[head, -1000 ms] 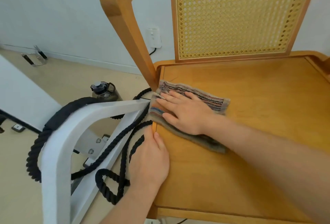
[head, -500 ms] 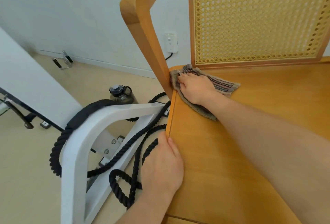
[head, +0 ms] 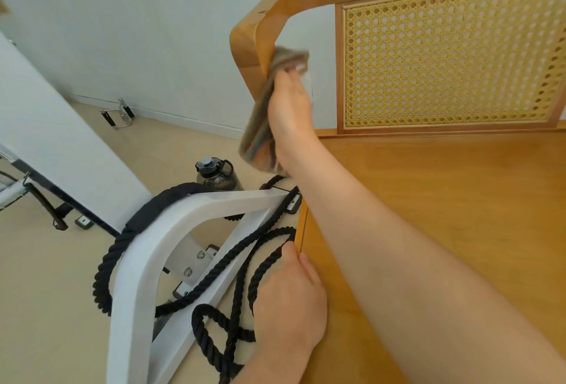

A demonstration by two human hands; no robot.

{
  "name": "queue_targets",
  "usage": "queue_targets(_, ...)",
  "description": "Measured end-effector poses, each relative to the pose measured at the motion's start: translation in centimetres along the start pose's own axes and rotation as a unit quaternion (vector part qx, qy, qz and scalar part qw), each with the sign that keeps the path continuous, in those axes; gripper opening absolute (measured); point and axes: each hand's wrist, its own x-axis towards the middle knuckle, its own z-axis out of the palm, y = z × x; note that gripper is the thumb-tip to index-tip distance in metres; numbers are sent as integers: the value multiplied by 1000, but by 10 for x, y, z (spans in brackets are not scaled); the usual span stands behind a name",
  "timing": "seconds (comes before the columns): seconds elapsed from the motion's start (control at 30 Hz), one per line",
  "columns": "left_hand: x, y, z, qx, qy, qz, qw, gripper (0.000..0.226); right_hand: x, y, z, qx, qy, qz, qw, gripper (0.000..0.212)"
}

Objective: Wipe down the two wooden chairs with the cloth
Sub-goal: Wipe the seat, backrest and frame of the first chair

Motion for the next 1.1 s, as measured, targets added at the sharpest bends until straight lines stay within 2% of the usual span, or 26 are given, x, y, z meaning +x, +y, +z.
queue_targets(0.07,0,0,1,-10,-6,-7,1000,28,2,-8,12,-35,17,-61,997,52)
queue_targets(0.13,0,1,0,-16,-15,-16,1000,27,2,-2,8,-63,14,-102,993,51)
queue_targets(0.17,1,2,-2,-15,-18,-21,1000,26,4,5,-1,-81,-5,-96,992,50)
queue_targets(0.23,2,5,-3,-7,-13,-26,1000,24,14,29,-27,-117,-62,-13,991,51)
queue_targets(0.3,2,7,-2,7,0,-26,1000,23,20,59,-54,-214,-106,62,969,51)
queue_targets(0.37,2,7,-2,18,9,-23,1000,23,17,82,-72,-346,-90,62,932,40)
queue_targets(0.4,2,7,-2,17,12,-19,1000,23,14,89,-78,-371,-64,62,924,33)
queue_targets(0.47,1,7,-4,14,10,-13,1000,23,8,91,-87,-309,-37,107,944,27)
queue_targets(0.53,0,7,-6,10,6,-13,1000,23,-2,76,-95,-137,-39,171,975,24)
queue_targets(0.6,1,7,-8,7,8,-12,1000,22,-16,48,-108,-22,-41,178,983,24)
queue_targets(0.67,1,5,-8,-1,6,-13,1000,21,-30,8,-125,-17,-46,129,990,31)
queue_targets(0.73,0,4,-7,0,3,-8,1000,24,-49,-42,-140,-143,-105,60,982,45)
queue_targets(0.77,0,4,-7,3,1,-8,1000,25,-57,-58,-146,-243,-152,40,957,52)
queue_targets(0.8,0,4,-8,2,-2,-10,1000,25,-63,-64,-151,-357,-203,37,911,58)
queue_targets(0.9,0,6,-11,-1,-13,-14,1000,26,-90,-8,-147,-630,-335,38,699,80)
queue_targets(0.93,0,7,-12,5,-15,-13,1000,25,-99,23,-147,-677,-348,17,648,84)
queue_targets(0.97,-1,8,-12,9,-15,-10,1000,25,-107,47,-147,-703,-336,-11,627,84)
queue_targets(1.0,0,8,-12,11,-12,-5,1000,25,-109,64,-149,-708,-315,-33,631,82)
queue_targets(1.1,1,6,-8,15,-4,10,1000,24,-92,73,-152,-685,-279,-54,671,69)
